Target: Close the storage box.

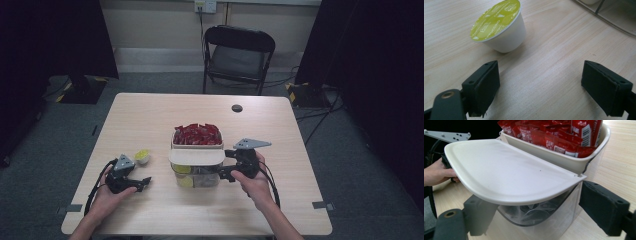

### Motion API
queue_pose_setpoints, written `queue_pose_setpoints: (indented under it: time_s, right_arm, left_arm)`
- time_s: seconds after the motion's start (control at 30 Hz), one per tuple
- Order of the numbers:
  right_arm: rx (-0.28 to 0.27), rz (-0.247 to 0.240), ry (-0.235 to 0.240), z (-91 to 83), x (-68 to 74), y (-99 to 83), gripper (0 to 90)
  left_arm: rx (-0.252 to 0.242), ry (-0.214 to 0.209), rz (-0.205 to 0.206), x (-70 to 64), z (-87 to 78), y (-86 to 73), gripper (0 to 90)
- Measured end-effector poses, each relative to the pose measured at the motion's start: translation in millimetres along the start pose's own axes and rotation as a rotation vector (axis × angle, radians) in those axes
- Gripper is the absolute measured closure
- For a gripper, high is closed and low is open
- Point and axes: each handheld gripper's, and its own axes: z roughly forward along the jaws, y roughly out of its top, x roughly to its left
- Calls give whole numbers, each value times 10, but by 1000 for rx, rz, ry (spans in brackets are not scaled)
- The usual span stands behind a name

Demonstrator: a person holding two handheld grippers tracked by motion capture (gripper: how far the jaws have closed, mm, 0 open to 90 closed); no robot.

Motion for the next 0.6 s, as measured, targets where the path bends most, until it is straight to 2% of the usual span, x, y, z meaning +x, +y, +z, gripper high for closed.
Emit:
queue_pose_setpoints:
  time_s: [0.2, 0.37, 0.53, 0.6]
  right_arm:
    - [1, 0, -2, 1, 9, -8, 152]
    - [11, -1, 0, -12, 10, -101, 151]
    - [13, -27, -15, -10, 39, -154, 150]
    - [24, -24, -2, 9, 44, -183, 152]
  left_arm:
    - [0, 0, 0, 0, 0, 0, 147]
    - [0, -3, 3, 4, -1, -1, 148]
    - [1, -4, 5, 6, -2, -1, 148]
    - [3, -3, 9, 9, -4, -1, 148]
